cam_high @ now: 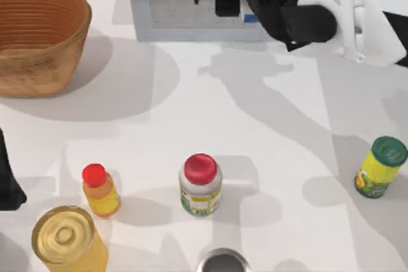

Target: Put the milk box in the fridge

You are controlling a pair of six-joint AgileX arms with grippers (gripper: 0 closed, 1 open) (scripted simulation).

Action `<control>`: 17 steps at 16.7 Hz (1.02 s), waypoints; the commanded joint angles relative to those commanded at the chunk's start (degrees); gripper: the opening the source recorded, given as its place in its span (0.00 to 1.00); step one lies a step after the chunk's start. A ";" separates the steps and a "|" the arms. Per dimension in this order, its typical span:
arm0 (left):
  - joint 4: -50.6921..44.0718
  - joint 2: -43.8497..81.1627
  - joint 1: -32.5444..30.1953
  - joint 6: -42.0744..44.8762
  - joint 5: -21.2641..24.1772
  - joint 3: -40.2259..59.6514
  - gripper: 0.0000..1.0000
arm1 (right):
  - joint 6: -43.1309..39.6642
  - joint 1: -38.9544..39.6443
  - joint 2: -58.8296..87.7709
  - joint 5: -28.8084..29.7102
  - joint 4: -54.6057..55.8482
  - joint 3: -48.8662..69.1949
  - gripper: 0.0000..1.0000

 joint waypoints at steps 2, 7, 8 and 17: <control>0.00 0.00 0.00 0.00 0.00 0.00 1.00 | -2.47 -3.23 -11.24 -3.39 0.97 -8.79 0.00; 0.00 0.00 0.00 0.00 0.00 0.00 1.00 | -9.22 -13.47 -44.85 -13.02 4.23 -33.92 0.00; 0.00 0.00 0.00 0.00 0.00 0.00 1.00 | -10.56 -15.77 -51.77 -14.99 4.98 -39.18 0.00; 0.00 0.00 0.00 0.00 0.00 0.00 1.00 | -19.50 -34.23 -99.25 -28.89 11.22 -78.82 0.00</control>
